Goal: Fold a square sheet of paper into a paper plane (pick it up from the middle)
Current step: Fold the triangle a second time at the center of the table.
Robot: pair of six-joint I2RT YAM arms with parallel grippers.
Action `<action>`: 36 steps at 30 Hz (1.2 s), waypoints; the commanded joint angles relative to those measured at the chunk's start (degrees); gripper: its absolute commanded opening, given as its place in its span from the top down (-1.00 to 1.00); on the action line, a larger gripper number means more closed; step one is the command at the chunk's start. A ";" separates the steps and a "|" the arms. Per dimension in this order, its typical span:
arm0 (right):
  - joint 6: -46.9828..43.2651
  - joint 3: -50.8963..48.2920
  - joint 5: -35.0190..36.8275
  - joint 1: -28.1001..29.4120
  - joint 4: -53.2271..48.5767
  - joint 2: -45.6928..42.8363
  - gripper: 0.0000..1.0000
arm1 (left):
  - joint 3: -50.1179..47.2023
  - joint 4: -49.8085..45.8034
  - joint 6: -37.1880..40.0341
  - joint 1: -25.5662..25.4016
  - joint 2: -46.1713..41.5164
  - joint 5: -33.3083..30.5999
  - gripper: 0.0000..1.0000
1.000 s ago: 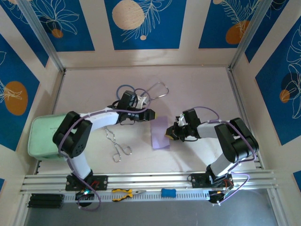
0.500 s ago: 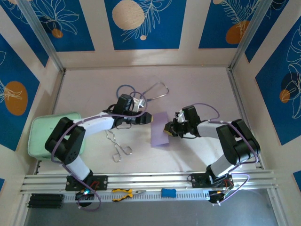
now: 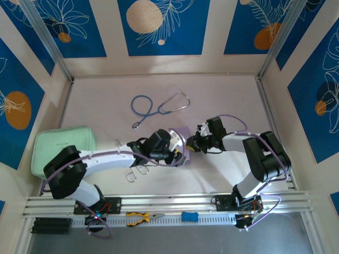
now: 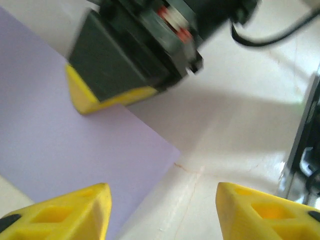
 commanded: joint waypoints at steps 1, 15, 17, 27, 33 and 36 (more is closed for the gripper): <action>-1.21 1.32 -2.15 -0.33 -1.88 0.28 0.77 | 2.09 -3.22 6.62 -3.71 2.33 -9.46 -0.26; -1.13 1.14 -1.40 -0.46 -2.79 0.15 0.77 | 11.14 -9.42 15.92 -12.01 13.30 -29.36 -0.45; -1.14 0.88 -1.28 -0.51 -2.82 0.09 0.77 | 11.90 -9.75 16.51 -12.03 14.24 -29.78 -0.45; -1.02 0.70 -1.67 -0.67 -3.09 -0.47 0.70 | 12.90 -9.02 17.35 -12.01 15.63 -29.73 -0.24; -1.22 0.25 -1.52 -0.73 -3.50 -1.19 0.65 | 12.83 -8.66 16.60 -12.01 15.62 -29.51 0.37; -1.23 0.08 -0.81 -0.95 -4.19 -1.97 0.59 | 12.55 -8.53 15.81 -11.84 15.05 -28.41 0.67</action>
